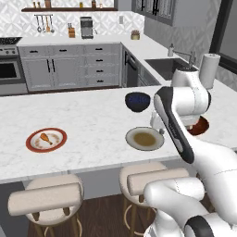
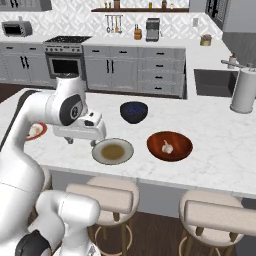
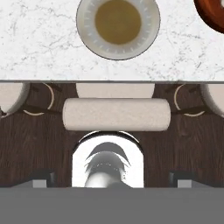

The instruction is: Pick the chicken drumstick and garlic from their plates and place them in the bowl. Then put the bowl in the fridge.

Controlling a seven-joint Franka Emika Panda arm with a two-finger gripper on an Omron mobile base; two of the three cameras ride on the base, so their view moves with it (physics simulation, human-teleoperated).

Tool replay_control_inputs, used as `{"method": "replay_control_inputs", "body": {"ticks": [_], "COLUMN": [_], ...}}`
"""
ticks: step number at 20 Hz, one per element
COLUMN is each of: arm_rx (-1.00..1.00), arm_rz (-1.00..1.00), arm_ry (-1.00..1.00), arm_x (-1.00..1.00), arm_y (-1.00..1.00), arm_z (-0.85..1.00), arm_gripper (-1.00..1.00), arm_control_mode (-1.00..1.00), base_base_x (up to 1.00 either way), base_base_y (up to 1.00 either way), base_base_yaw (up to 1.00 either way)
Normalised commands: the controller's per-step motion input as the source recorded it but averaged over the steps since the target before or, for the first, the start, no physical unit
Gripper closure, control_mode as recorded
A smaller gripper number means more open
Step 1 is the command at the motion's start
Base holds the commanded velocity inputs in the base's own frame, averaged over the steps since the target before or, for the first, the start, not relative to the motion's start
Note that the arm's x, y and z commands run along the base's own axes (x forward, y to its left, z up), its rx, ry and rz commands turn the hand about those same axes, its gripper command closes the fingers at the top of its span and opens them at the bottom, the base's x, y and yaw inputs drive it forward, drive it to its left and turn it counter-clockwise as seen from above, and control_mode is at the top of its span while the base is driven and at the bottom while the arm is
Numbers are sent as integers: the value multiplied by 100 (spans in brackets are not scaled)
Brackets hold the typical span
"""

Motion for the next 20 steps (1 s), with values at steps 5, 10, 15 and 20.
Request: {"method": "replay_control_inputs", "body": {"ticks": [5, 10, 15, 20], "arm_rx": [1, 0, 0, 0], "arm_rz": [0, 0, 0, 0], "arm_ry": [0, 0, 0, 0], "arm_x": [-21, 0, 0, 0], "arm_y": [8, 0, 18, 0], "arm_z": [-1, 0, 0, 0], "arm_gripper": [-100, -100, -100, -100], "arm_control_mode": [-100, -100, 100, 100], "base_base_x": [0, 0, -2, 0], "base_base_y": [0, 0, 57, 100], "base_base_yaw": [0, 0, 0, 0]}}
